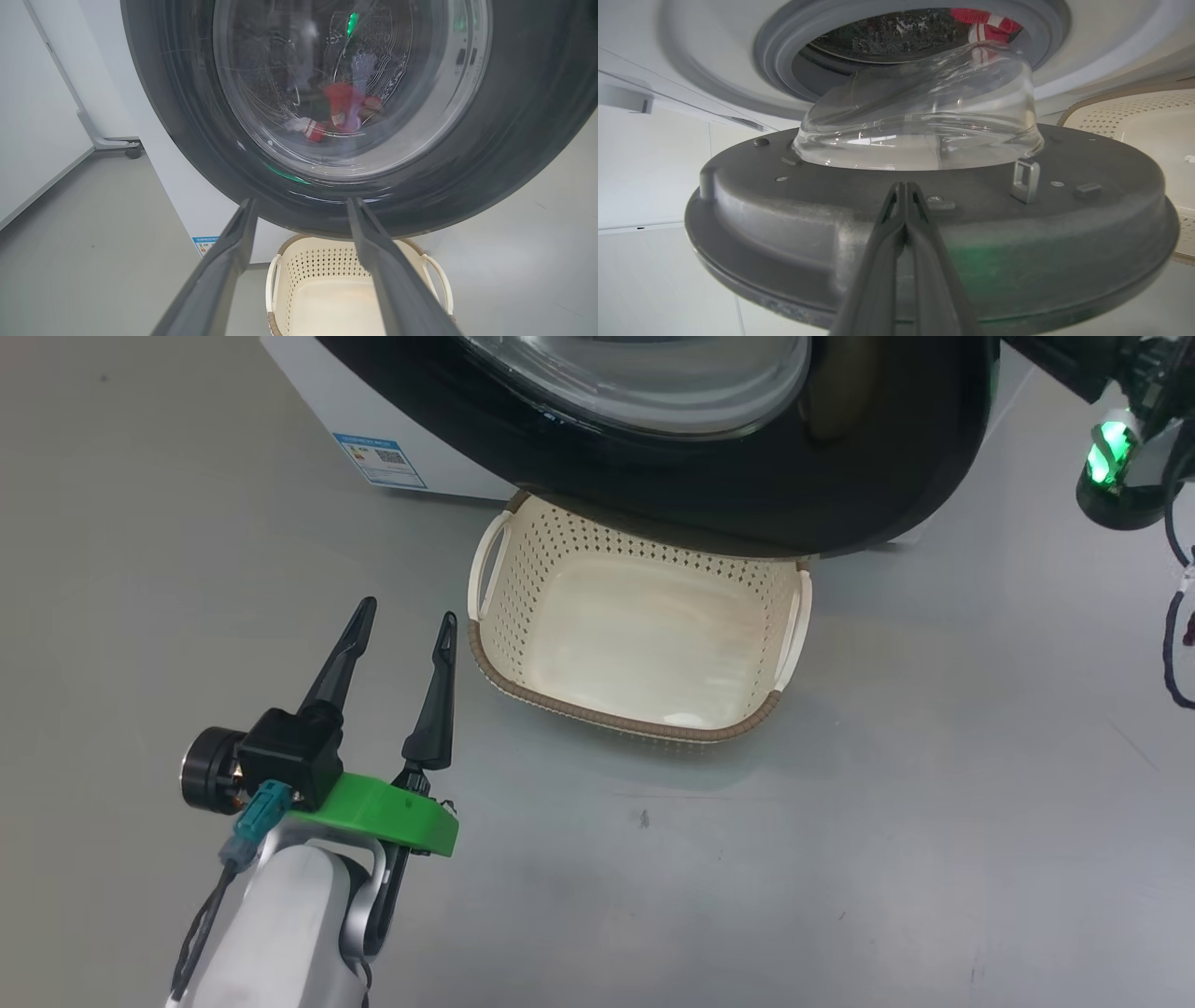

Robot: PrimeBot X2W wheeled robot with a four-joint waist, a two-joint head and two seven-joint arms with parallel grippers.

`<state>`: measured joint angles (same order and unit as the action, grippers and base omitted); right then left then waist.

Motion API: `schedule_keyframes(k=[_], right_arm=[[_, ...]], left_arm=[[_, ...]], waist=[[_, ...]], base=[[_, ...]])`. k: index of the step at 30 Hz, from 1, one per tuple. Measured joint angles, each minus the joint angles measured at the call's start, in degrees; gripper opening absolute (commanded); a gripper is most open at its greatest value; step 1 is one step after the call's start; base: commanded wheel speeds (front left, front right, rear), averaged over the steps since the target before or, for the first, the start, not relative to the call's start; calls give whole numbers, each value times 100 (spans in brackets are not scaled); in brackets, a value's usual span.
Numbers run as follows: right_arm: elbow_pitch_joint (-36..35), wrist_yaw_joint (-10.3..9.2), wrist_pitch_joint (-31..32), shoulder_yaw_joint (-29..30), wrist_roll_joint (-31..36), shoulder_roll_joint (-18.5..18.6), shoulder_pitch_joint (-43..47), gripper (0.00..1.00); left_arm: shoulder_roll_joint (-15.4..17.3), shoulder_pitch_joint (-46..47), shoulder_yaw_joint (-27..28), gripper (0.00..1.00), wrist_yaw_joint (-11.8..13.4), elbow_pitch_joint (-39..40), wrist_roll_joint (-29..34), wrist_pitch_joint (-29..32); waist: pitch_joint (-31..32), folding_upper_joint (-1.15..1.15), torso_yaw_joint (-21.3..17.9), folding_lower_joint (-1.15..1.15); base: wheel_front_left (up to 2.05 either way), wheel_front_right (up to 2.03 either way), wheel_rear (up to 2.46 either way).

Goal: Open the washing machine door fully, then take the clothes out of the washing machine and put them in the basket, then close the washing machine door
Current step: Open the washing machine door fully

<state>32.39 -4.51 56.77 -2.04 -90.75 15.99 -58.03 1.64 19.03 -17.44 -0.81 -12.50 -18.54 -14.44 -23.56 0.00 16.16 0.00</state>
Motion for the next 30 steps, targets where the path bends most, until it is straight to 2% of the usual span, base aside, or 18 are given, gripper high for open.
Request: schedule_keyframes(k=[17,30], right_arm=[[-114,337,352,-197,-256,-486,980,0],[-379,396,569,-424,-402,-858,1572,0]], left_arm=[[2,-319,62,100,-8,-183,96,-1],[5,-559,53,100,-110,-247,86,0]], waist=[[632,0,-123,0],[1085,0,-57,0]], base=[[0,0,0],[0,0,0]])
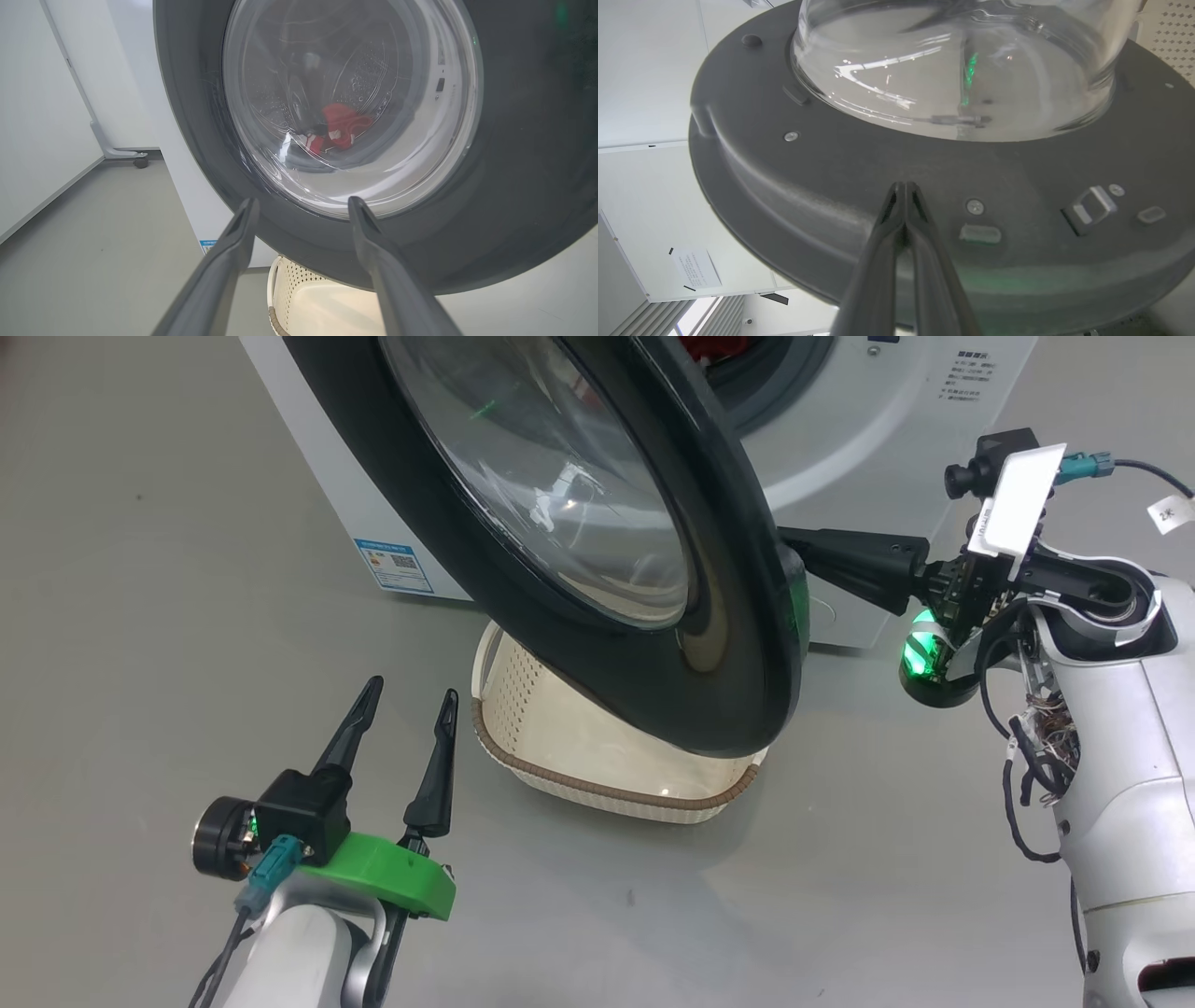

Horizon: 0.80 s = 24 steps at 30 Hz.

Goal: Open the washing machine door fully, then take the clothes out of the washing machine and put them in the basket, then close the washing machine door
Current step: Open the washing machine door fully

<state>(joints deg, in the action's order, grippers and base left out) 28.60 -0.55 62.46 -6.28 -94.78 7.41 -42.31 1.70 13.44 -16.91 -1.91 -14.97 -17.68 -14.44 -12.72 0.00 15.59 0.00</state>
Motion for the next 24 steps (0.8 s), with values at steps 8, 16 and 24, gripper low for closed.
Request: schedule_keyframes(k=[8,16,24], right_arm=[[-198,47,138,-182,-63,-125,299,0],[-335,47,209,-398,-103,-245,512,0],[-424,47,227,-580,-269,-312,765,0]], left_arm=[[2,-58,-26,100,-41,-1,0,0],[5,-86,-48,100,-41,-1,-1,0],[7,-161,-51,100,-41,-1,-45,0]], waist=[[120,0,172,0],[195,0,342,0],[266,0,497,0]], base=[[0,0,0],[0,0,0],[0,0,0]])
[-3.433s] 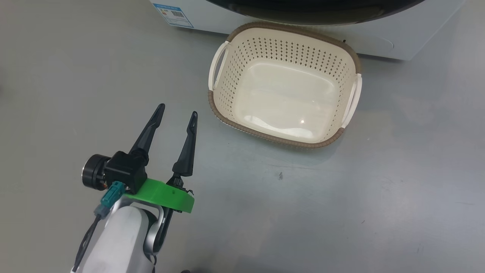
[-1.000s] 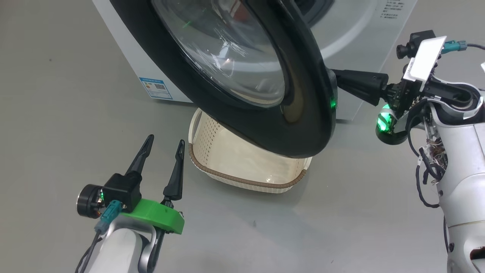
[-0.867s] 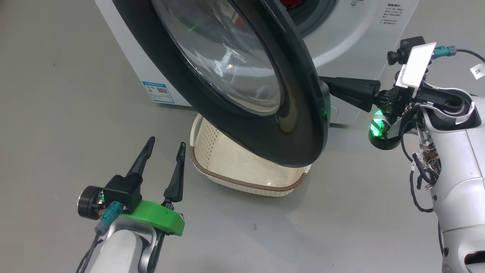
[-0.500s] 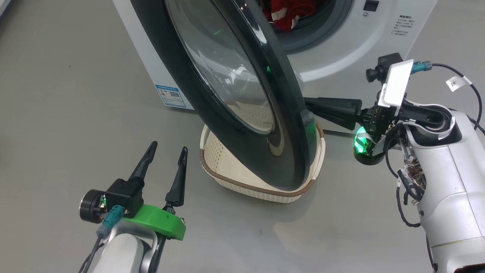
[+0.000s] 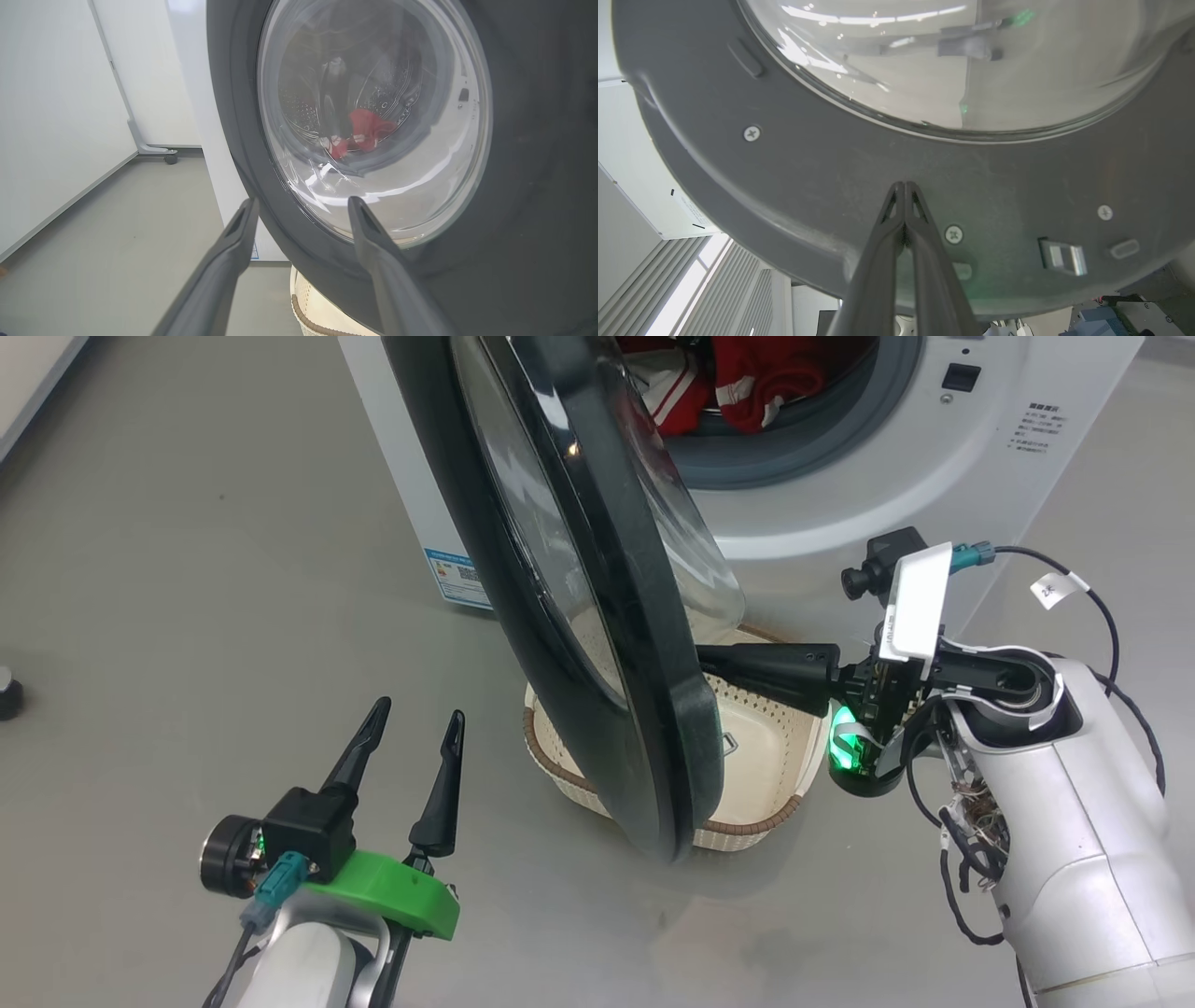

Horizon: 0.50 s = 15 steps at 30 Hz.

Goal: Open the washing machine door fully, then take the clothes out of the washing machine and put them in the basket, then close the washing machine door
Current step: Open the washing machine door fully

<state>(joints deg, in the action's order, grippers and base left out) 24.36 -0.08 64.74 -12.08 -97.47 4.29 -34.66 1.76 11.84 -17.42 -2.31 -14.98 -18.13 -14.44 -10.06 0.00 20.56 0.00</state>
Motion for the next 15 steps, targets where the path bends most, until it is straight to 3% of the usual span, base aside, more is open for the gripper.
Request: schedule_keyframes(k=[15], right_arm=[[-172,-4,-2,-470,-278,-58,351,0]], left_arm=[[10,-70,-25,100,1,9,-3,0]], waist=[[65,0,174,0]], base=[[0,0,0]])
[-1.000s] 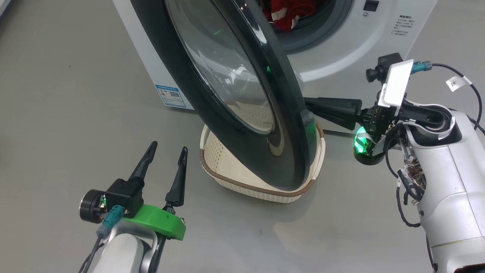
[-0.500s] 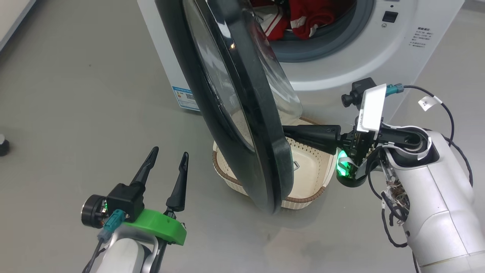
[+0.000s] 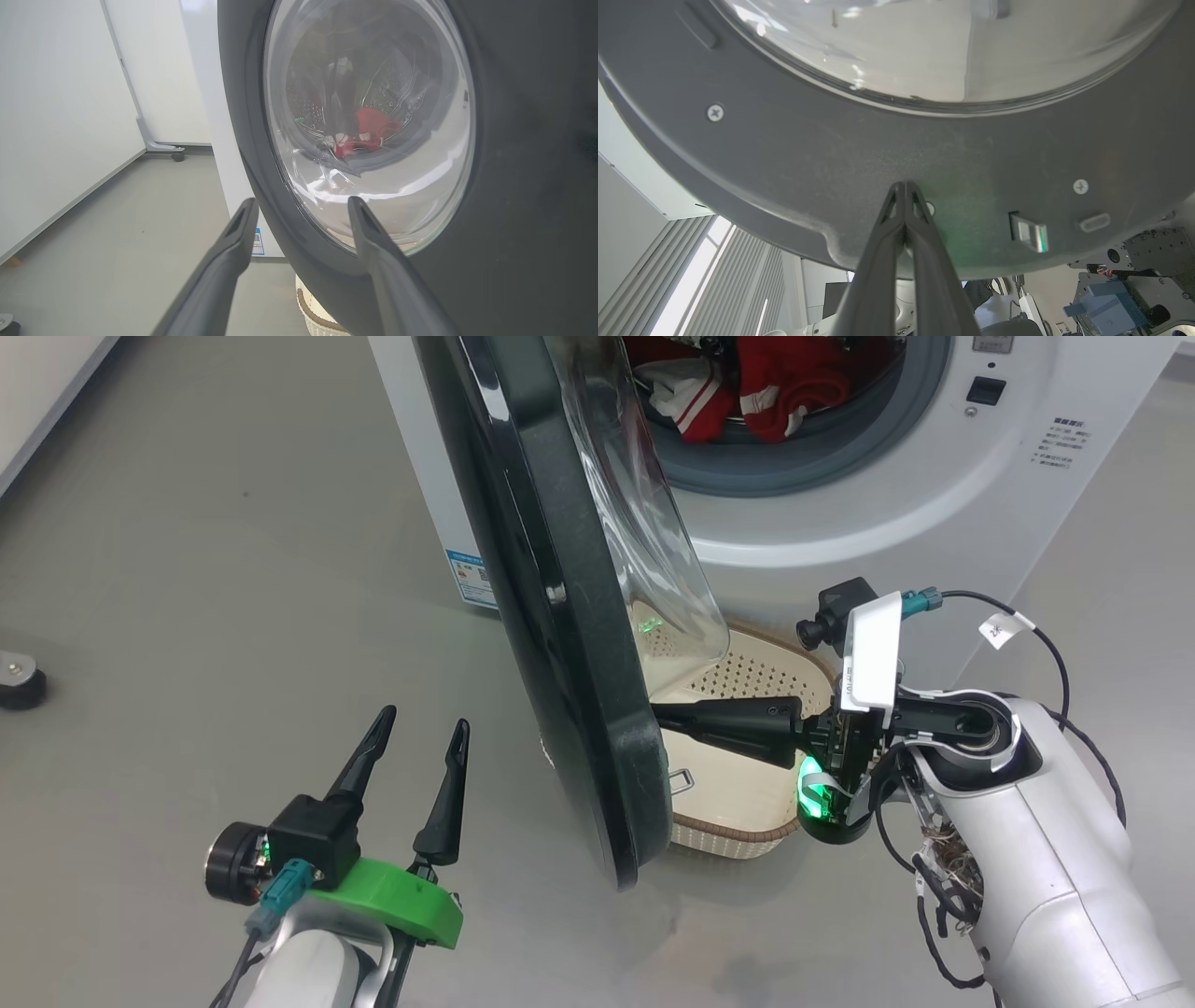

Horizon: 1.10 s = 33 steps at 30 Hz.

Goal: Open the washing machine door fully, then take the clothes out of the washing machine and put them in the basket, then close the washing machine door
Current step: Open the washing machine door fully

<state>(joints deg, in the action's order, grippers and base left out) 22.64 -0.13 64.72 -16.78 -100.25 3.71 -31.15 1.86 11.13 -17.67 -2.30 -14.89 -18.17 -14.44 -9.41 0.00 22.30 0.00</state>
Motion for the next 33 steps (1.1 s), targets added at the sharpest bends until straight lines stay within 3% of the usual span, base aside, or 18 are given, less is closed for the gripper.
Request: schedule_keyframes(k=[18,25,33], right_arm=[[-215,1,-314,-523,-539,4,238,0],[-257,8,-513,-475,-615,-9,342,0],[-344,205,-860,-79,-672,-18,573,0]], left_arm=[[1,-64,2,100,18,16,-7,0],[1,-71,31,100,33,24,-7,0],[5,-136,89,100,57,31,-4,0]], waist=[[52,0,155,0],[62,0,133,0],[103,0,42,0]], base=[[0,0,0],[0,0,0],[0,0,0]])
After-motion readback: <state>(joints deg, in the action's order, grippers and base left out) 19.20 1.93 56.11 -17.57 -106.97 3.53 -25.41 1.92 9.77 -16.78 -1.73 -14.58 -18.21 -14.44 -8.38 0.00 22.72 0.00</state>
